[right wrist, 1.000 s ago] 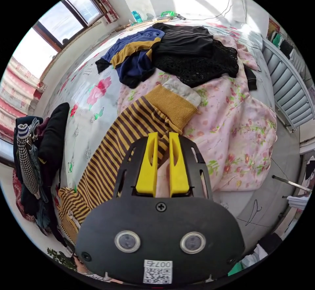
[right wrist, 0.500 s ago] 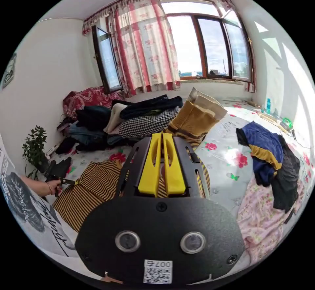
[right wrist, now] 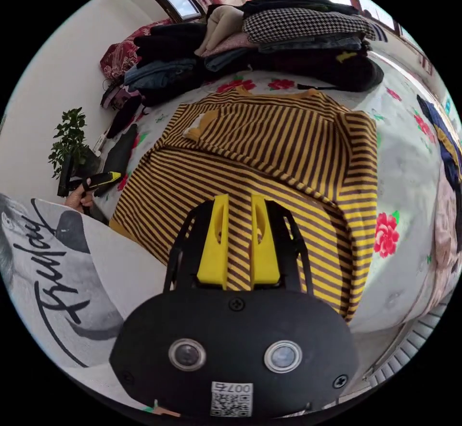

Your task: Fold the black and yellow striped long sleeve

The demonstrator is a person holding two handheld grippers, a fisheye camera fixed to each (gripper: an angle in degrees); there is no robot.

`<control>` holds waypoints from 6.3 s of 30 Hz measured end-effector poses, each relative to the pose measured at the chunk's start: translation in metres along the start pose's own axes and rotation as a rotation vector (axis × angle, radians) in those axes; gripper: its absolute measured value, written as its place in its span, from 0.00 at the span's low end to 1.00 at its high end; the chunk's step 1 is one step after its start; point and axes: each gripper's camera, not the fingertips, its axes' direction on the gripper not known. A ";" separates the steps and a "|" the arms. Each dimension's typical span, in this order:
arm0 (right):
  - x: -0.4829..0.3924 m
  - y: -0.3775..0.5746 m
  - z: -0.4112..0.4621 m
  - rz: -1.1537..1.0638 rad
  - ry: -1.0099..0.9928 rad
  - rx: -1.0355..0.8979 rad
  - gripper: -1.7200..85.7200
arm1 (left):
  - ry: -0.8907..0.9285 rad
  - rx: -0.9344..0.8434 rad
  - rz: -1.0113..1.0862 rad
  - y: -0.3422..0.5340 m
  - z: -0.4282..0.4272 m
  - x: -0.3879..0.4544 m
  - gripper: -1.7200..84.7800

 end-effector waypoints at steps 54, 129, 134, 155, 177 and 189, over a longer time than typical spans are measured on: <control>0.248 0.199 -0.105 0.532 -0.084 -0.107 0.14 | 0.220 -0.332 0.086 0.082 -0.168 -0.005 0.02; 0.302 -0.160 0.076 0.439 -0.388 -0.107 0.13 | 0.688 -0.015 -0.233 -0.086 -0.215 -0.095 0.12; 0.272 -0.202 0.099 0.337 -0.419 -0.176 0.09 | 0.732 0.069 -0.205 -0.105 -0.212 -0.092 0.10; -0.037 -0.217 0.229 -0.385 -0.243 -0.287 0.06 | -0.234 0.322 -0.426 0.114 -0.243 -0.187 0.11; 0.066 -0.123 0.290 0.169 0.359 -0.354 0.03 | -0.168 -0.268 0.298 -0.018 0.241 0.167 0.01; 0.062 -0.137 0.354 0.192 0.438 -0.451 0.02 | -0.283 -0.298 0.129 -0.026 0.359 0.133 0.01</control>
